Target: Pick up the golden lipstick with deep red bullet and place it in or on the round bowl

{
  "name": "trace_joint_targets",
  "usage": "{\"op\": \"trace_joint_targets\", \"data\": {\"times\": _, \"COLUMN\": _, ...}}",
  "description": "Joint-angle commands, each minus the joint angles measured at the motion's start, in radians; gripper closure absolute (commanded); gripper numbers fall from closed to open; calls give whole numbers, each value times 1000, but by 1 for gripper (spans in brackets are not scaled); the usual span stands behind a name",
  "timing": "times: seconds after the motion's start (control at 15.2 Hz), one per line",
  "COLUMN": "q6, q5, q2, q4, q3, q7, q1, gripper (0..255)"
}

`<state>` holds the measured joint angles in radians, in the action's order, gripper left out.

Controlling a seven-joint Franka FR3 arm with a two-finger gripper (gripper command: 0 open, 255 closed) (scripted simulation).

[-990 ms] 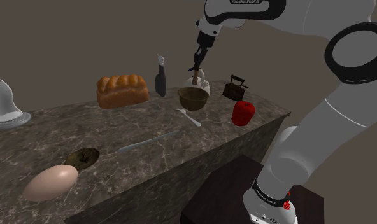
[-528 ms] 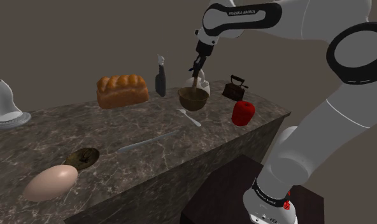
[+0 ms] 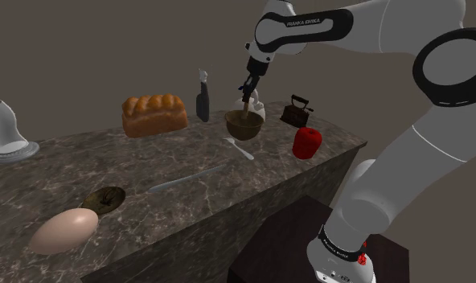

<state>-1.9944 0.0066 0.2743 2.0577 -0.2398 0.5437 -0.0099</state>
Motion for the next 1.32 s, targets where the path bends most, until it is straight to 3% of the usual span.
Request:
{"op": "trace_joint_targets", "data": {"times": 0.0, "q6": 0, "q5": 0, "q2": 0, "q4": 0, "q3": 0, "q7": 0, "q1": 0, "gripper": 255}}
{"op": "trace_joint_targets", "data": {"times": 0.07, "q6": 0, "q5": 0, "q2": 0, "q4": 0, "q3": 0, "q7": 0, "q1": 0, "gripper": 255}}
{"op": "trace_joint_targets", "data": {"times": 0.13, "q6": 0, "q5": 0, "q2": 0, "q4": 0, "q3": 0, "q7": 0, "q1": 0, "gripper": 0}}
{"op": "trace_joint_targets", "data": {"times": 0.46, "q6": 0, "q5": 0, "q2": 0, "q4": 0, "q3": 0, "q7": 0, "q1": 0, "gripper": 0}}
{"op": "trace_joint_targets", "data": {"times": 0.73, "q6": 125, "q5": -6, "q2": 23, "q4": -102, "q3": 3, "q7": -4, "q1": -2, "gripper": 0}}
{"op": "trace_joint_targets", "data": {"times": 1.25, "q6": 125, "q5": -6, "q2": 23, "q4": -102, "q3": 3, "q7": -4, "q1": -2, "gripper": 0}}
